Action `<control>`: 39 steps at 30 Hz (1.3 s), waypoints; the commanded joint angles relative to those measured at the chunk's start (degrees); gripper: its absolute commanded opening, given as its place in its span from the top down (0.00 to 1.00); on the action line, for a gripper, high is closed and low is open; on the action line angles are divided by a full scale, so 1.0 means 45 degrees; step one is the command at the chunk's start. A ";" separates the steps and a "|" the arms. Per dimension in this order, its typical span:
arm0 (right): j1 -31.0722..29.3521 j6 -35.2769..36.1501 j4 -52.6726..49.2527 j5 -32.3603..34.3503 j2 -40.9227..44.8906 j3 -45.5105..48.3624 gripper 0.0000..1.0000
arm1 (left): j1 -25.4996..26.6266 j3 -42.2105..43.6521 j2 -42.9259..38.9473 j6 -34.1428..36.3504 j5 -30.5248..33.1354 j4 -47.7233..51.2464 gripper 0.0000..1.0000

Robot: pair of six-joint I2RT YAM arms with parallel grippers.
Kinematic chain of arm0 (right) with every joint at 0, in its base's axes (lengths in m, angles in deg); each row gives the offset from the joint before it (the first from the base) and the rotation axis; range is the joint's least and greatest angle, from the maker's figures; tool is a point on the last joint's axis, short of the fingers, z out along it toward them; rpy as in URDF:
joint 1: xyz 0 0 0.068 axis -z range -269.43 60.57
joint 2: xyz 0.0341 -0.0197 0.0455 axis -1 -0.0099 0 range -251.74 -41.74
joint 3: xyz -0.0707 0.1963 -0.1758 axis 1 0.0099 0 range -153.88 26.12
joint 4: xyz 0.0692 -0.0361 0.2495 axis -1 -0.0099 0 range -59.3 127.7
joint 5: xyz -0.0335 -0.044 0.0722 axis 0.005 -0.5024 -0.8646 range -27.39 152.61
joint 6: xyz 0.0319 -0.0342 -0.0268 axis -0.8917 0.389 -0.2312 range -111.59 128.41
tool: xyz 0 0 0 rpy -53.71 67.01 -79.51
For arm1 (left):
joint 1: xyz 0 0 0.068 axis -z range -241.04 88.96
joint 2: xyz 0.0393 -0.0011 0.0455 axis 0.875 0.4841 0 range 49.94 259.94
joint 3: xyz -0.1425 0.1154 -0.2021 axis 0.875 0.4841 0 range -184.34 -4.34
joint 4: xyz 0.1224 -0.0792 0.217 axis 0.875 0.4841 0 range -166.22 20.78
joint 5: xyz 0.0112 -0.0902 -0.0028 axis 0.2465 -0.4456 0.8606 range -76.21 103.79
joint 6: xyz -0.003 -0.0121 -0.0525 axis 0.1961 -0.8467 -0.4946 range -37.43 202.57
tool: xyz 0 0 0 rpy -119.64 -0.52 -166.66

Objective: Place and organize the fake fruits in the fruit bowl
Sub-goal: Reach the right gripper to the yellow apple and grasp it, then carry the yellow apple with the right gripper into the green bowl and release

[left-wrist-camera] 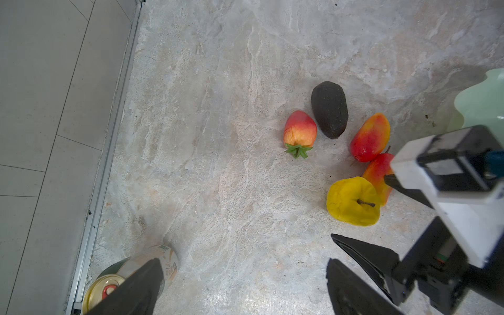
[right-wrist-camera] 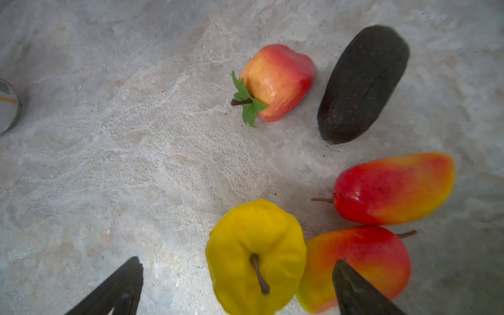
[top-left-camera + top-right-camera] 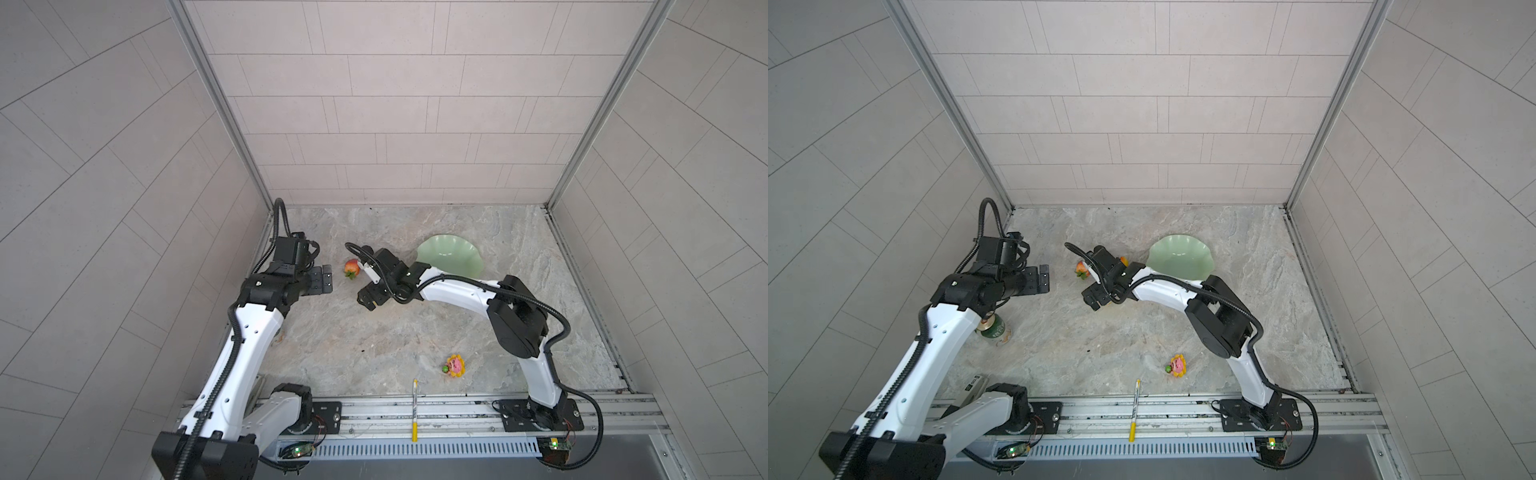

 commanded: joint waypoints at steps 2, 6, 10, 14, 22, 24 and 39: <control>0.0002 -0.0609 0.0236 0.0091 -0.0430 -0.0186 0.09 | 0.0029 -0.0317 0.0064 0.0149 -0.0215 0.0540 0.00; 0.0002 -0.0649 0.0209 0.0088 -0.0926 -0.0494 0.20 | 0.0026 -0.0273 0.0084 0.0230 -0.0230 0.0531 0.00; -0.0017 -0.0780 0.0263 0.0203 -0.1333 -0.0779 0.37 | 0.0024 -0.0247 0.0045 0.0293 -0.0255 0.0599 0.00; -0.0076 -0.0733 0.0125 0.0361 -0.1344 -0.1013 0.56 | 0.0040 -0.0233 -0.0001 0.0371 -0.0245 0.0614 0.00; 0.0014 0.0540 -0.1088 0.1022 0.1516 -0.0732 0.58 | 0.0021 -0.0217 -0.0018 0.0496 -0.0183 0.0487 0.00; 0.0278 0.0837 -0.1320 0.1140 0.2465 -0.0437 0.57 | 0.0026 -0.0280 0.0039 0.0530 -0.0295 0.0437 0.00; 0.5197 0.1653 -0.0605 0.2159 0.3144 0.1789 0.56 | 0.0026 -0.0617 0.0572 0.0751 -0.0699 0.0361 0.00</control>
